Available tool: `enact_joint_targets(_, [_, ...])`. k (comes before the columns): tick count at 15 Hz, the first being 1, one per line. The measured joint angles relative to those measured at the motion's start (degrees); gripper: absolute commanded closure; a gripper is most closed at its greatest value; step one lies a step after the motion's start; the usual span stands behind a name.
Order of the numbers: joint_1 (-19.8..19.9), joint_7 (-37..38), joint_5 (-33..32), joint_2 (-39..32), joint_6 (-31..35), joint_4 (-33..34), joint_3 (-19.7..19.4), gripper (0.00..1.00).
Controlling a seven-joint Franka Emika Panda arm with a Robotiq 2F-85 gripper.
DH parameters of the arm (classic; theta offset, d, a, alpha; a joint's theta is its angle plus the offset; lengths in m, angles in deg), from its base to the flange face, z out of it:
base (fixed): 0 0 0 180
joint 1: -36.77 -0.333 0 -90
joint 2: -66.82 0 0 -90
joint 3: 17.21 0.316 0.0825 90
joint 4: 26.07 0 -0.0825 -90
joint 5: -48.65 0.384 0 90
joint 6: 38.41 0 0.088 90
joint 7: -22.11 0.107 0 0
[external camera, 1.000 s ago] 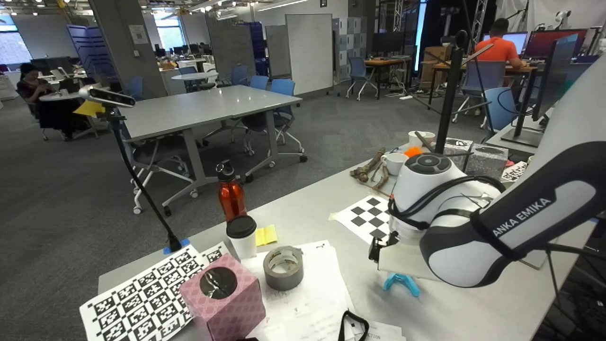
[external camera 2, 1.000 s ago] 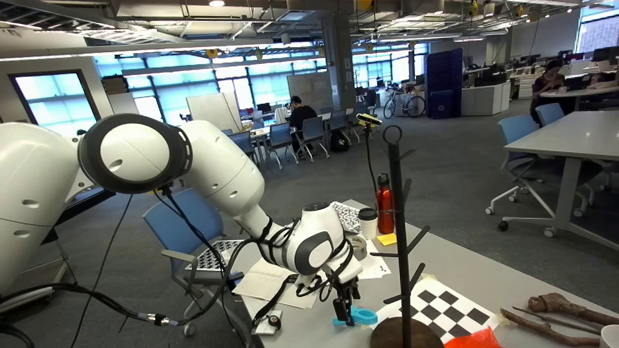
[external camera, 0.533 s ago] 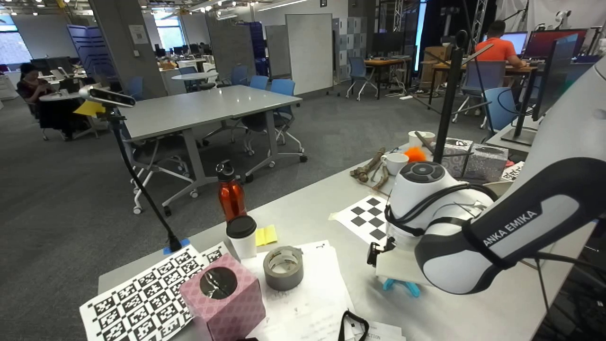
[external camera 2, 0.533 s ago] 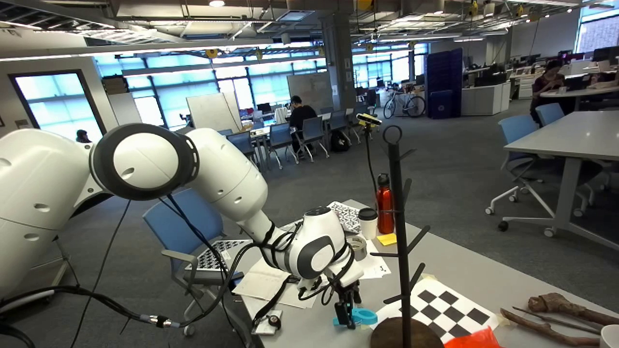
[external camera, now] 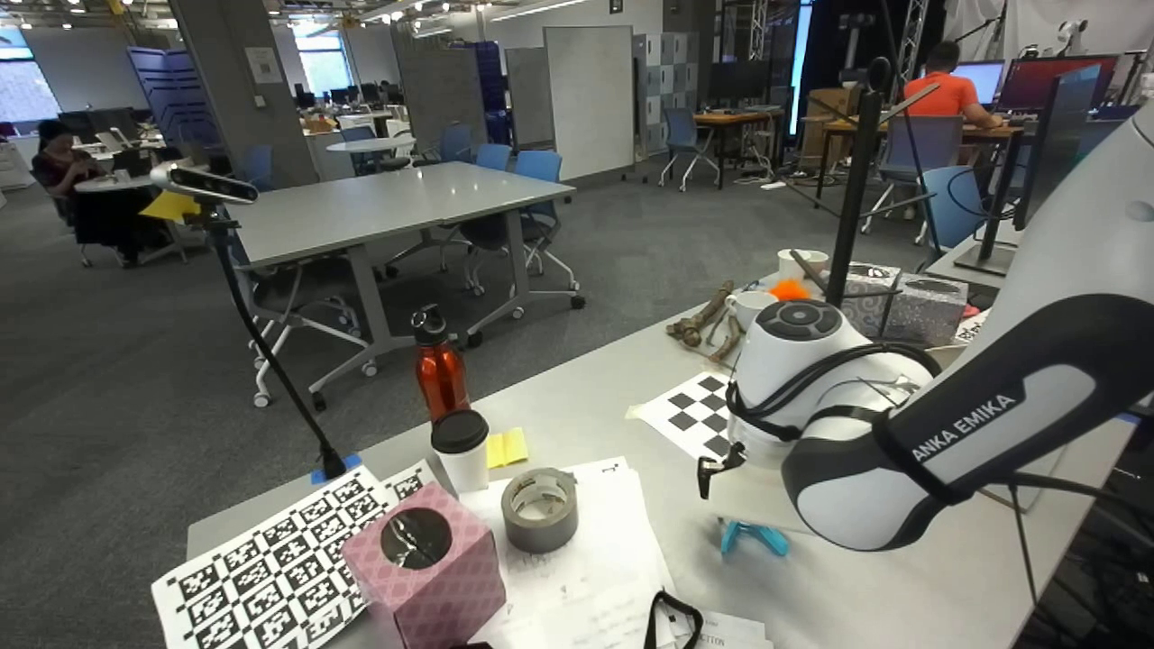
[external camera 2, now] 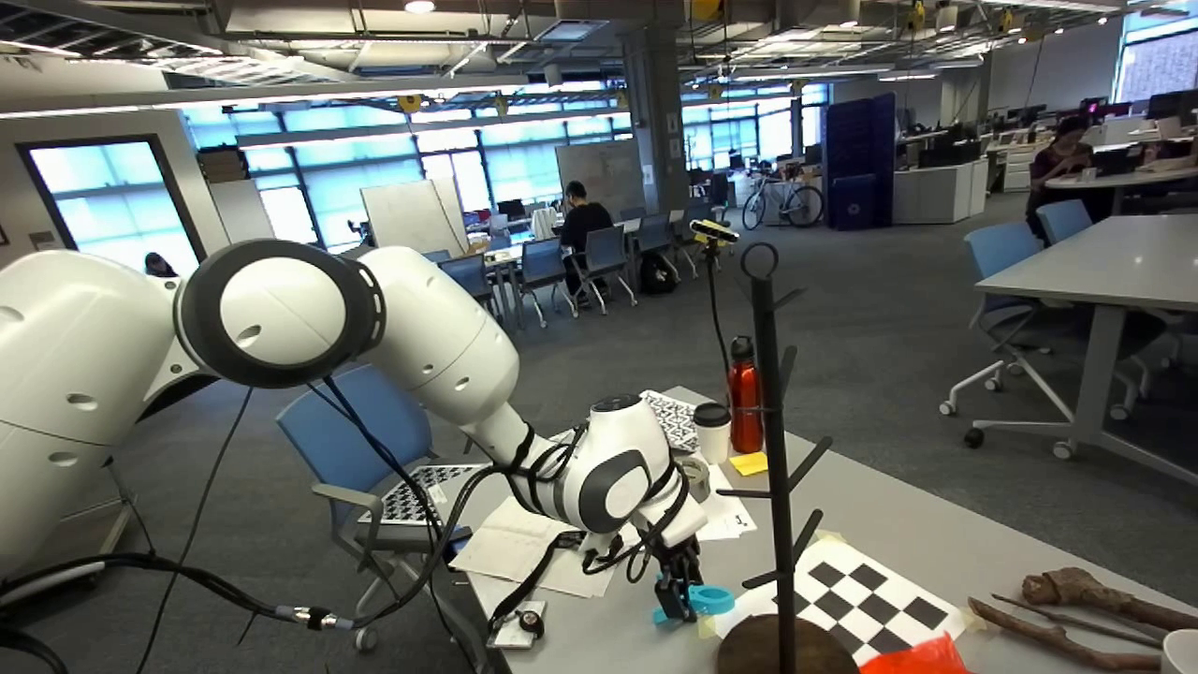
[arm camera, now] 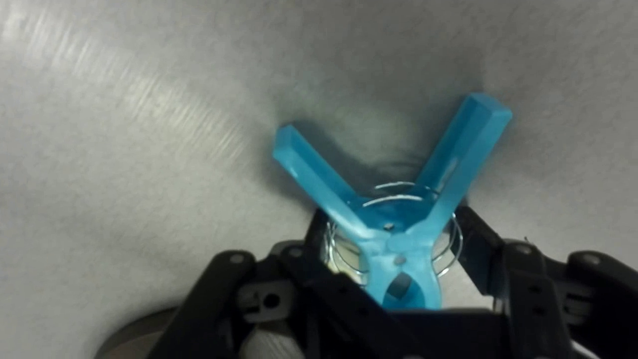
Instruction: Pick up the peg and hang it on the black stand
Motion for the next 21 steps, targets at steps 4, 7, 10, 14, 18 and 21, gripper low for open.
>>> enact_joint_targets(4, [-0.8,0.0,0.0,0.2,0.0,0.1,-0.7,0.63])
enact_joint_targets(7, [-1.9,0.0,0.0,1.1,0.0,-0.1,-1.8,0.63])
enact_joint_targets(10, [-3.1,-0.1,-0.3,3.1,0.0,-0.8,-2.8,0.63])
enact_joint_targets(14, [-3.7,-0.2,-1.3,6.5,0.0,-2.3,-3.1,0.63])
enact_joint_targets(18, [-3.7,-0.7,-2.3,10.3,0.0,-4.0,-3.1,0.63])
enact_joint_targets(21, [-3.7,-1.1,-3.6,13.3,0.0,-5.0,-3.2,0.63])
